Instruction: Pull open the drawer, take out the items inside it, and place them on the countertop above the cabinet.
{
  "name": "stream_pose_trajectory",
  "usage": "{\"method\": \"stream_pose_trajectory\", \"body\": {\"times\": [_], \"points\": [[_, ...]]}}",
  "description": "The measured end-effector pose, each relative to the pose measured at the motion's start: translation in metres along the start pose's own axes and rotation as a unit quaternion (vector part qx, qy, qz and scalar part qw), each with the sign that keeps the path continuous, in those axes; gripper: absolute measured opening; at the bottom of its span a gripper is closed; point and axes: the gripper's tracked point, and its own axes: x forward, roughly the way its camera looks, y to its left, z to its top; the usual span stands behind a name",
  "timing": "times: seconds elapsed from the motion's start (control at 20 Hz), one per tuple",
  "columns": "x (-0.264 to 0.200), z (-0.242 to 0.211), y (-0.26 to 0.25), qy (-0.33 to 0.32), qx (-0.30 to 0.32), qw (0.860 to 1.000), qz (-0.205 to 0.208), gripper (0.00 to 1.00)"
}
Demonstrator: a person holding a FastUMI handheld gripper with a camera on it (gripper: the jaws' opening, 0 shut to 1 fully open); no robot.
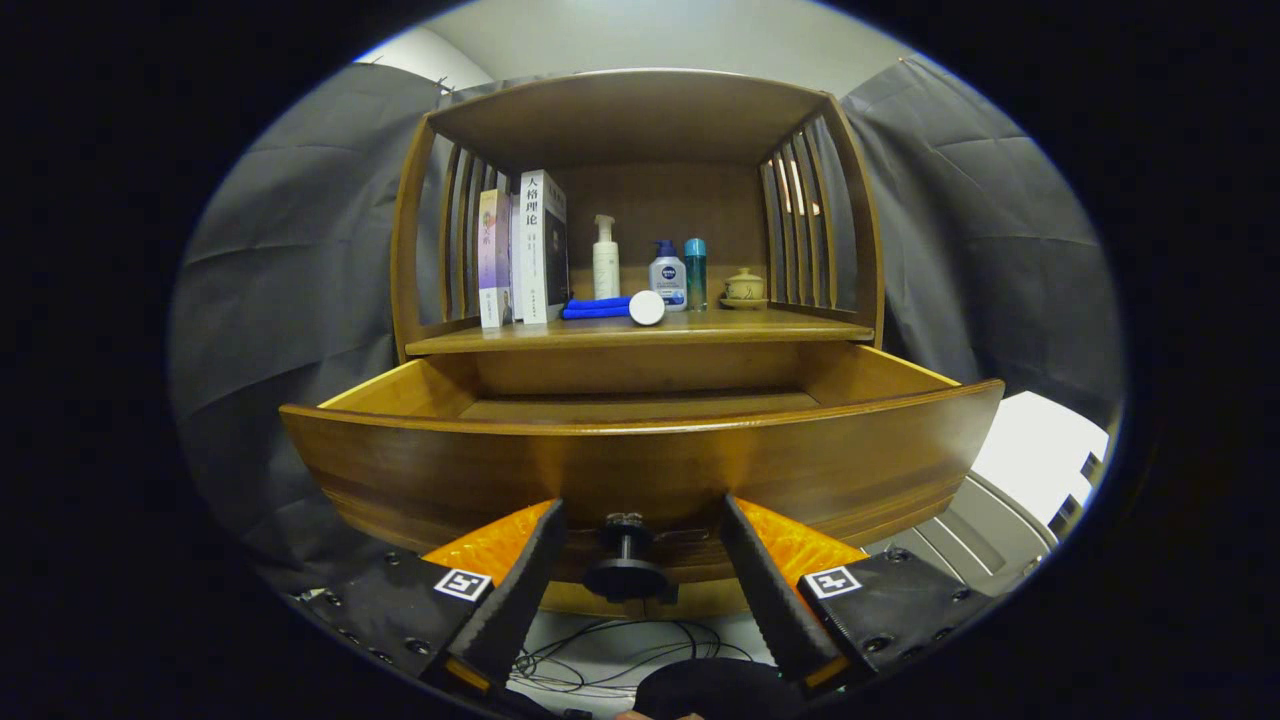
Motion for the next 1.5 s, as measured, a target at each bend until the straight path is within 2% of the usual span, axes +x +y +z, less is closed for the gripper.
{"method": "stream_pose_trajectory", "body": {"times": [0.15, 0.3, 0.65, 1.5], "points": [[0.016, 0.005, 0.000, 0.006, 0.006, 1.000, 0.002, 0.98], [0.035, -0.014, 0.002, 0.063, 0.017, 0.998, 0.006, 0.98], [0.061, 0.000, 0.001, 0.049, 0.034, 0.998, -0.002, 0.98], [0.144, 0.024, 0.002, 0.017, 0.022, 1.000, -0.008, 0.98]]}}
